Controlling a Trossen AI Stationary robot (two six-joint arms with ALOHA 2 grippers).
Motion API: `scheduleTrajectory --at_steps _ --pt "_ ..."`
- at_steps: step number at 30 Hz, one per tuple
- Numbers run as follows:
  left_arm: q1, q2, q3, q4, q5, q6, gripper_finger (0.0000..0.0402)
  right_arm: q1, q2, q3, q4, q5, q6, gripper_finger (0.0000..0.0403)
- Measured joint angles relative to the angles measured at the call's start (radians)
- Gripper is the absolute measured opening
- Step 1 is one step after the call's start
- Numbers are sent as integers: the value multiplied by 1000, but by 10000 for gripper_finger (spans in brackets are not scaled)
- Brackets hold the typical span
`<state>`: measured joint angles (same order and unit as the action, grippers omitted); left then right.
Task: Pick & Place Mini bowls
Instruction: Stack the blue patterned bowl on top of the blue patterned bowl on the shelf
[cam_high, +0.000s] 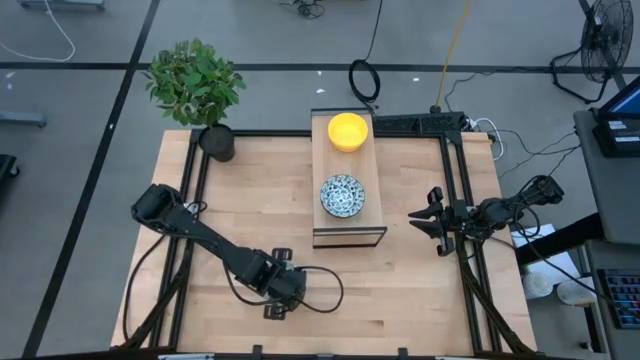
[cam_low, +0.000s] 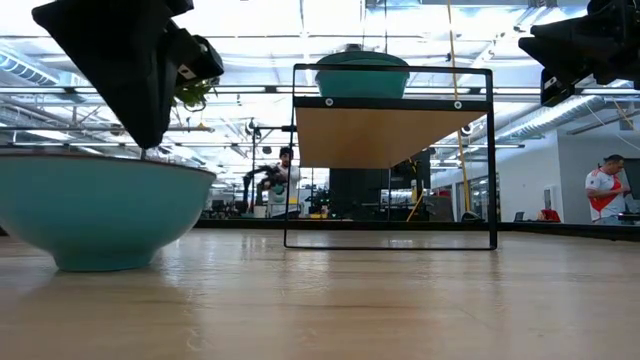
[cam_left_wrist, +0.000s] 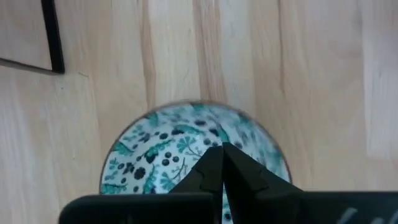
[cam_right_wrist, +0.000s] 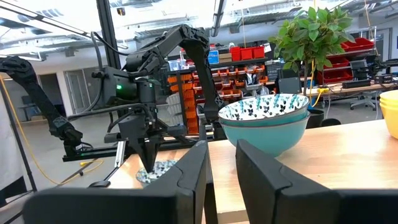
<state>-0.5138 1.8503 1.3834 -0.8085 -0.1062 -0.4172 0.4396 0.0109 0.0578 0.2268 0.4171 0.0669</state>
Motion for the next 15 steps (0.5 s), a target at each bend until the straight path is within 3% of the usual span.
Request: scheduleTrajectory --at_steps 6,10,15 --pt "11 0 0 82 0 -2 4 0 0 0 0 0 0 75" --pt "17 0 0 130 0 27 19 0 0 0 0 0 0 75" --pt "25 -2 0 44 33 60 34 0 0 0 -1 0 0 75"
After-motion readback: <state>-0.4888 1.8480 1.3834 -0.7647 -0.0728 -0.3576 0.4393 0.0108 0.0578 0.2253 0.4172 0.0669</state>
